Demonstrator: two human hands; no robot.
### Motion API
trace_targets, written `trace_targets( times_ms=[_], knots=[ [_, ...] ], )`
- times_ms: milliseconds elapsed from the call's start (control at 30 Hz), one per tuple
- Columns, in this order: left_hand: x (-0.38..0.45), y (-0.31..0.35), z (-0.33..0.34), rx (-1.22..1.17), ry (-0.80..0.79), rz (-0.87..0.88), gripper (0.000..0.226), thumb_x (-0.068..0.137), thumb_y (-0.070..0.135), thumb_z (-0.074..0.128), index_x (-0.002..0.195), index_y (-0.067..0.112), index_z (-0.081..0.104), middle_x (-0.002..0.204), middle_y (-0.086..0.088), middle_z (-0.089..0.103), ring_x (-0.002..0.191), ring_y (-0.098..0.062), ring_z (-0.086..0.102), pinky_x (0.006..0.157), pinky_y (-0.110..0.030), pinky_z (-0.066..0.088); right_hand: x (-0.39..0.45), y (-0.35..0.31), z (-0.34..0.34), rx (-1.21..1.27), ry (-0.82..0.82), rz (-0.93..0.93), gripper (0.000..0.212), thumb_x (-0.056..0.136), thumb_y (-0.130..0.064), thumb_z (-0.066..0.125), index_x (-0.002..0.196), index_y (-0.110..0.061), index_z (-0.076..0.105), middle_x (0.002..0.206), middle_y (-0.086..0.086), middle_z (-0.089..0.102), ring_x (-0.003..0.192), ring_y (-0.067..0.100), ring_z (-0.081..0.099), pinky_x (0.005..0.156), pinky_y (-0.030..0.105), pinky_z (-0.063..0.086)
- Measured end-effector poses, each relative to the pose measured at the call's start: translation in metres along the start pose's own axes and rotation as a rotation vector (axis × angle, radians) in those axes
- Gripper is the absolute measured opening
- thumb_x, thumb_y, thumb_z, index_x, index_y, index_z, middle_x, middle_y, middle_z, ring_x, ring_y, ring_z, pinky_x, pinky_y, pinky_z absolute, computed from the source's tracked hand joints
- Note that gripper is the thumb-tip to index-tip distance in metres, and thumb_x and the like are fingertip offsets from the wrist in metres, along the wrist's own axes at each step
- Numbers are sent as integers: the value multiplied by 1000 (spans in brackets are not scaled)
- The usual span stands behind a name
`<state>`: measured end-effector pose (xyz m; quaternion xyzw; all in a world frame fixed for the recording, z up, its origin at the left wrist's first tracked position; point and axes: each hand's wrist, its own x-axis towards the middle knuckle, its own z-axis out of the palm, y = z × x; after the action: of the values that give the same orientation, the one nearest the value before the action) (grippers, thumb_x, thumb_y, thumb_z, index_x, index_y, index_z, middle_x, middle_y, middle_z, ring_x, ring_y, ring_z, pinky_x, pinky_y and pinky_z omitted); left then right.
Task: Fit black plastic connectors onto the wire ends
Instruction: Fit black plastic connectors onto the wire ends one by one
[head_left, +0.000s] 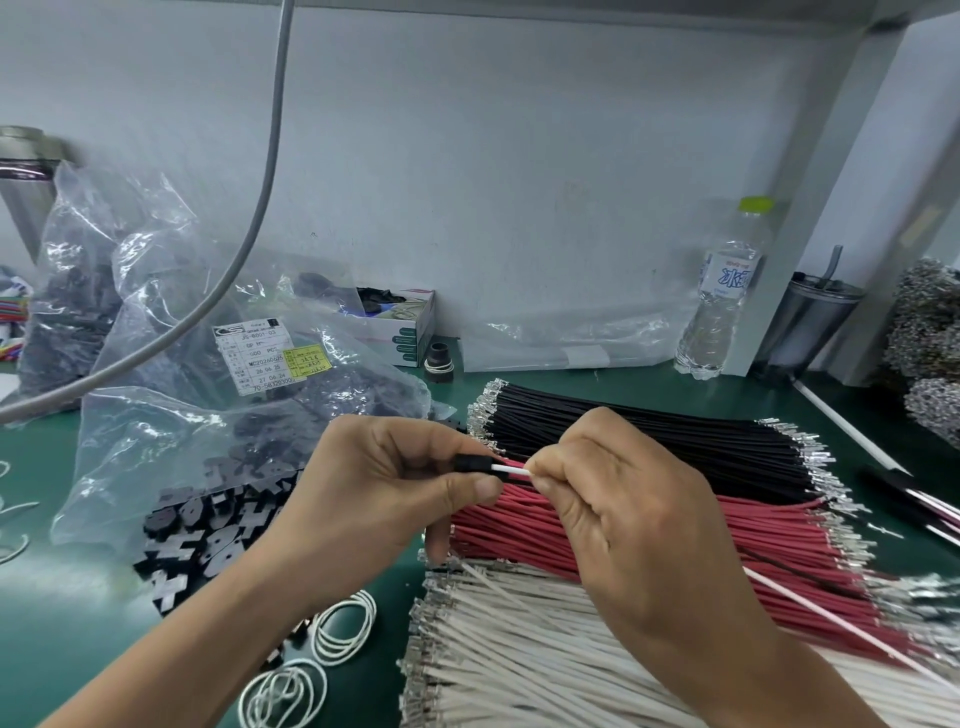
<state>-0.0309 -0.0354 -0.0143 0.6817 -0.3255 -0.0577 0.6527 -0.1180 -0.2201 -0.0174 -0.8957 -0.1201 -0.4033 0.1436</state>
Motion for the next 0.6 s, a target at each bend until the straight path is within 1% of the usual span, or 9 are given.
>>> trace_targets(
  times_ms=[200,267,333,367,433,467,500,567,600],
  knots=[
    [-1,4,-1,80,-40,36,11,76,13,83,86,19,83,59,-2,73,37,-13,59,42,-13,43,-3,1,2,-11,27,-53,14,97,-13,60,88,-9,70,83,-4,54,65,13,49,53,29,45],
    [-1,3,-3,121,-46,40,11,78,17,83,88,22,84,62,-2,74,38,-15,61,43,-20,47,-4,4,0,-6,45,-43,16,98,-14,59,87,-9,70,83,-4,55,65,12,49,53,28,45],
    [-1,2,-1,179,-73,17,9,80,18,85,86,24,83,68,-5,76,41,-19,63,43,-33,53,-2,-1,0,35,51,-47,19,98,-17,55,88,-10,69,85,-4,55,67,11,50,55,29,45],
    [-2,0,3,196,-119,3,10,81,12,86,83,21,82,66,-7,75,42,-20,65,43,-36,54,0,-6,2,57,34,-68,18,96,-18,55,89,-11,68,85,-3,55,68,12,50,55,30,46],
    [-7,-5,11,208,-180,-6,22,79,-5,77,71,15,77,59,-9,71,44,-21,66,41,-42,56,2,-20,7,28,-17,-135,11,89,-19,58,89,-12,67,85,-2,55,70,14,51,52,34,48],
    [-7,-6,13,208,-175,10,25,79,-6,75,69,17,76,58,-9,71,44,-22,66,41,-42,56,4,-23,8,-5,-24,-149,7,87,-18,62,89,-13,67,85,-2,55,70,14,52,51,34,48],
    [-6,-6,13,200,-156,29,24,81,-2,79,72,20,78,60,-8,72,44,-22,66,42,-39,56,6,-21,6,-18,-16,-139,5,88,-15,65,91,-14,68,85,-2,57,70,15,54,51,34,49],
    [-2,-4,8,123,-102,21,10,80,14,86,84,22,83,63,-7,74,42,-19,62,43,-27,51,8,-6,-3,5,16,-109,7,93,-15,67,97,-13,72,86,-2,59,71,16,57,53,34,51],
    [0,-4,4,75,-66,7,12,77,17,87,88,20,84,62,-7,73,40,-17,60,42,-20,46,8,1,-8,16,19,-99,10,95,-17,65,99,-12,73,86,-2,61,70,17,58,53,35,51]
  ],
)
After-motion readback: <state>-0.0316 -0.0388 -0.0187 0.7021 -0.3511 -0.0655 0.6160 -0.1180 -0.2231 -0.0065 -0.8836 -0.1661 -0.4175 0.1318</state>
